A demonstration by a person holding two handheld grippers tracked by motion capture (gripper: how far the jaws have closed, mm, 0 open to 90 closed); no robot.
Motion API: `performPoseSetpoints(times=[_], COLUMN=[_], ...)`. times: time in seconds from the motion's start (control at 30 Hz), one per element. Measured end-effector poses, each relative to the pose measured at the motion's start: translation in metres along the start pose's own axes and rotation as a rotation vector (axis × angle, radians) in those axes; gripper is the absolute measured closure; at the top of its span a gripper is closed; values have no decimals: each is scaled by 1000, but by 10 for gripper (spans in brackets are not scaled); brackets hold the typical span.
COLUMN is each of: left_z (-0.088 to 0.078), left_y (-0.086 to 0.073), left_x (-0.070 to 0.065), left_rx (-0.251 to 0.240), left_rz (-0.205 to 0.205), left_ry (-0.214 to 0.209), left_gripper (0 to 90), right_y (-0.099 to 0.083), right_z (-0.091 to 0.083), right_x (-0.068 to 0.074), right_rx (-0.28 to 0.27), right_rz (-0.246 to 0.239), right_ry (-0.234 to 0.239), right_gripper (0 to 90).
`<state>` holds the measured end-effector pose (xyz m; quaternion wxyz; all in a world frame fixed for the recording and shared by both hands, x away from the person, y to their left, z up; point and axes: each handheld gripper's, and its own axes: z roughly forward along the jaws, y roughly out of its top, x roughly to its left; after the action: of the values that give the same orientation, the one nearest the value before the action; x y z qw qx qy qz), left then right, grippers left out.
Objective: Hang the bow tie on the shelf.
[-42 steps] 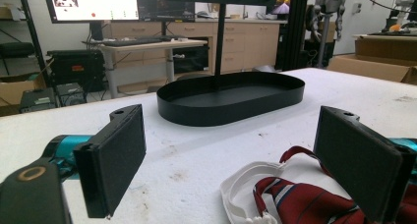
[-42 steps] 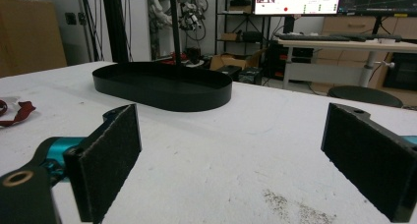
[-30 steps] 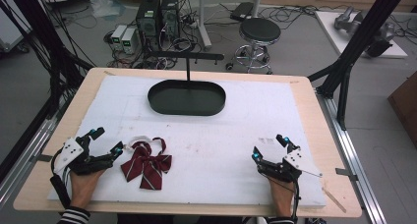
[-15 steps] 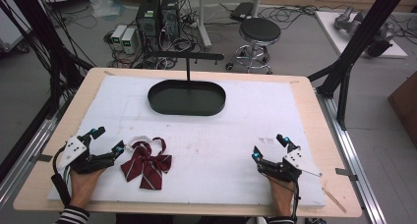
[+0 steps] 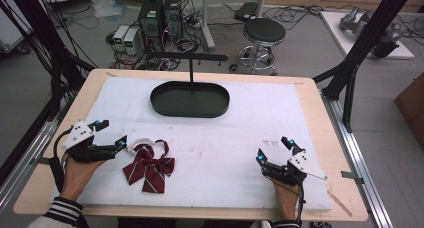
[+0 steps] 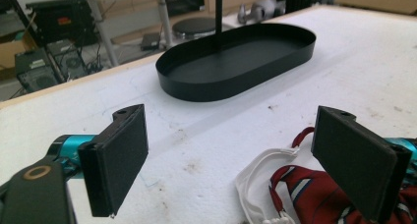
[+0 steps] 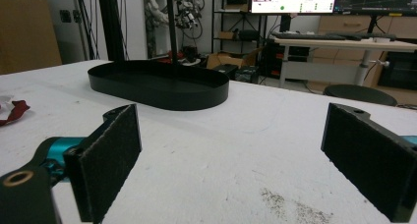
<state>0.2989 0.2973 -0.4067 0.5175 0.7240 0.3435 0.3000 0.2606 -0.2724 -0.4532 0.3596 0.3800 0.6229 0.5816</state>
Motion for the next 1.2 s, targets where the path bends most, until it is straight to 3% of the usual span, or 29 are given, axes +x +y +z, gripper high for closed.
performPoseSetpoints(times=[0.23,0.3,0.33,0.37,0.47,0.57,0.6,1.2], left_z=[15,17,23,23,36,43,49,75], left_y=[12,14,18,18,24,25,27,32], left_x=[4,4,4,4,3,3,5,8], left_rx=[166,186,232,232,318,355,400,609], left_rz=[40,50,76,76,124,133,133,182], left_ry=[-53,-60,-72,-72,-99,-105,-109,-145], left_gripper=[148,150,155,162,186,199,207,323], right_y=[0,0,0,0,0,0,0,0], right_z=[0,0,0,0,0,0,0,-1], right_x=[0,0,0,0,0,0,0,0], right_rx=[2,4,4,3,4,3,3,2], right_rz=[2,9,10,8,9,8,9,11], right_ry=[2,2,2,2,2,1,2,2], right_gripper=[71,70,70,70,70,70,71,70])
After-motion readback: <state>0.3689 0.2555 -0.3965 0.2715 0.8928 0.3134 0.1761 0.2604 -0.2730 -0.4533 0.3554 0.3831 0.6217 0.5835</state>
